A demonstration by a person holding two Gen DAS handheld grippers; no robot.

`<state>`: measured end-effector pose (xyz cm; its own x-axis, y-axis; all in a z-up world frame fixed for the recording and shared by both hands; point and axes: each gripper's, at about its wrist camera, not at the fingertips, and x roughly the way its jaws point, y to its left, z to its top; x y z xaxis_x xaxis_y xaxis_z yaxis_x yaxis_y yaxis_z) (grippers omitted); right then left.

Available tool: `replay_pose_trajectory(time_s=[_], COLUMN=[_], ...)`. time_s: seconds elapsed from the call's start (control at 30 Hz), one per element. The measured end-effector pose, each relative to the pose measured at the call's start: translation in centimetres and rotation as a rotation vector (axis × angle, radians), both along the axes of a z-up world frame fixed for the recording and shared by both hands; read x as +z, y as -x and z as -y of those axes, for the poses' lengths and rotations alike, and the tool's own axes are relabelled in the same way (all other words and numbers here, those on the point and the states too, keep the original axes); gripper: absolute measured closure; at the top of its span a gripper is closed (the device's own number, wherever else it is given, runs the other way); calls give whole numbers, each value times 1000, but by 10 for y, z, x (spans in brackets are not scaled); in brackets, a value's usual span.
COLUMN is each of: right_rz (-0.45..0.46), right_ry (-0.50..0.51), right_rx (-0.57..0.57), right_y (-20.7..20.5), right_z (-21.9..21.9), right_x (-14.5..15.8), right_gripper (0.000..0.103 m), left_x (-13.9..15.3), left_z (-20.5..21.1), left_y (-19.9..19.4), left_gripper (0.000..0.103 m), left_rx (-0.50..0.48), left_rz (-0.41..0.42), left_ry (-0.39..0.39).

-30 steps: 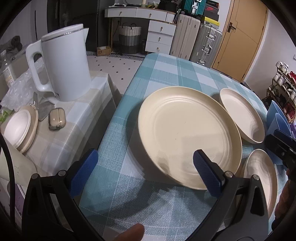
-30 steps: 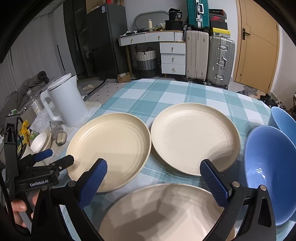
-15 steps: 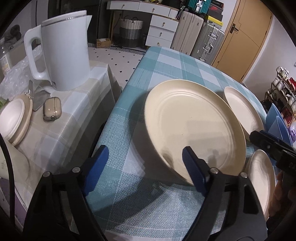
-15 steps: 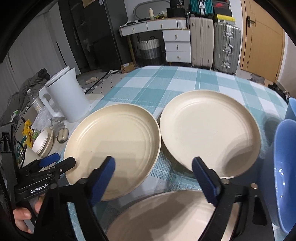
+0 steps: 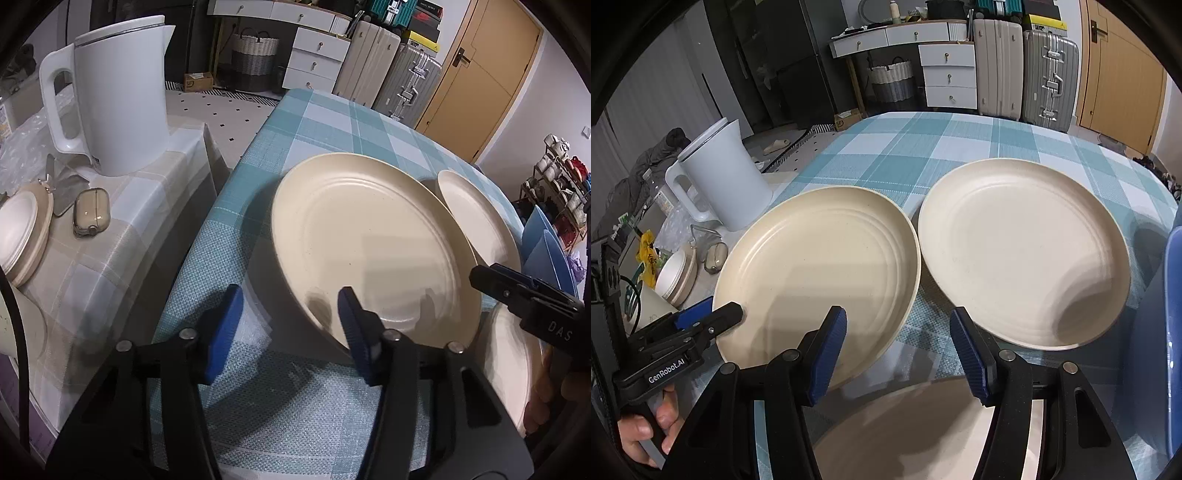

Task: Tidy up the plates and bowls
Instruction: 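Close the left gripper on the plate rim while the right gripper closes on it, then lift the cream plate with both grippers and carry it toward the blue bowls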

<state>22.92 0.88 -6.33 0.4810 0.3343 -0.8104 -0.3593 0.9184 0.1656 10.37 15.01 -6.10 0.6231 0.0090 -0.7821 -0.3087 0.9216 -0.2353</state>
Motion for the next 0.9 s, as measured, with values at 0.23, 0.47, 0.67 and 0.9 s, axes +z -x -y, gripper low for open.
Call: replay_pose_trajectory(time_s=[0.23,0.47,0.67,0.9], right_rz=[-38,-36,-17,1], right_ry=[8,17,30,30], right_rx=[-6,-3,-1,-6], right_y=[-7,-6,-4,2], right_z=[-5,-8,-9,-7], right_x=[-11,-15,-14,-4], right_gripper=[70,86,86,86], left_x=[-2,-1,2,17], left_z=[1,5,7,11], left_y=[-1,-2,-1,8], left_gripper=[75,79,81,81], left_rx=[-23,-33,-32,-43], left_rz=[14,18,34,61], left_ry=[59,55,32,0])
